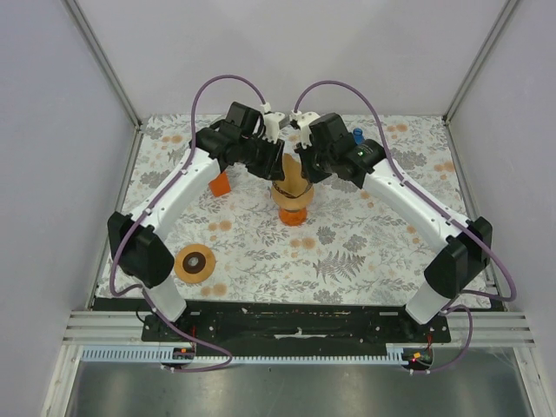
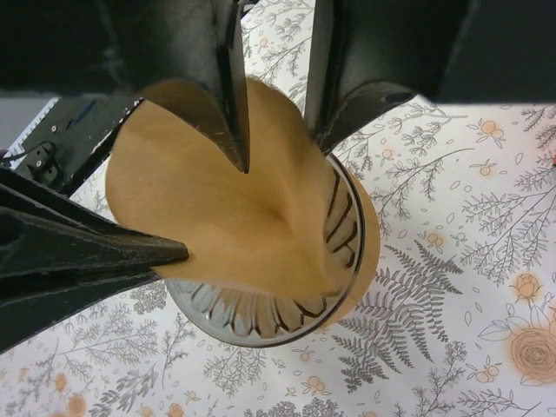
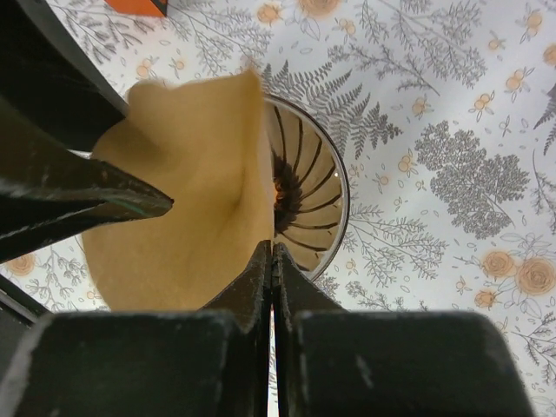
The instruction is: Place the coffee filter in the dripper
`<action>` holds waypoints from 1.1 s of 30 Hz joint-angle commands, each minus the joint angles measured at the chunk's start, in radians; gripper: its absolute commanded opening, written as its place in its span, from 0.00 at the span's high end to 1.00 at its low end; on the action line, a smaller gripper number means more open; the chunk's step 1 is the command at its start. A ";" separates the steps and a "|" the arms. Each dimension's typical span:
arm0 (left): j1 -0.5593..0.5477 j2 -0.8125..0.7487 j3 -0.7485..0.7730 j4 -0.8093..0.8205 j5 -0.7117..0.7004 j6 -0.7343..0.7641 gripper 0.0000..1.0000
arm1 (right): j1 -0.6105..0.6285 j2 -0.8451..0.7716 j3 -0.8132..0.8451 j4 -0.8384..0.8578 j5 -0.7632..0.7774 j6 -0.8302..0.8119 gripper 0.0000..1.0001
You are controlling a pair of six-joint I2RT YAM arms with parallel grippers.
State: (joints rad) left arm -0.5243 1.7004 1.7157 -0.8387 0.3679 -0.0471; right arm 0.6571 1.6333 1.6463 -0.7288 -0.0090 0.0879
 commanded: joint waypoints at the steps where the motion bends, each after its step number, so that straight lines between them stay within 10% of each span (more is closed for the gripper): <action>1: -0.003 0.010 0.070 -0.005 -0.029 0.046 0.58 | -0.019 0.023 0.038 -0.011 -0.046 0.018 1.00; 11: 0.014 0.007 0.062 0.015 -0.132 0.104 0.55 | -0.037 0.062 0.055 -0.009 -0.052 0.007 1.00; 23: 0.015 0.027 0.012 0.043 -0.098 0.101 0.98 | -0.059 0.086 0.058 -0.009 -0.068 0.001 1.00; 33: 0.012 0.022 0.004 0.055 -0.055 0.092 0.98 | -0.057 0.040 0.142 -0.014 -0.111 -0.054 0.52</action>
State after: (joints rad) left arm -0.5117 1.7252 1.7229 -0.8242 0.2752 0.0292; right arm 0.5980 1.7161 1.7138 -0.7536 -0.0883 0.0734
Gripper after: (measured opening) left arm 0.026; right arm 0.456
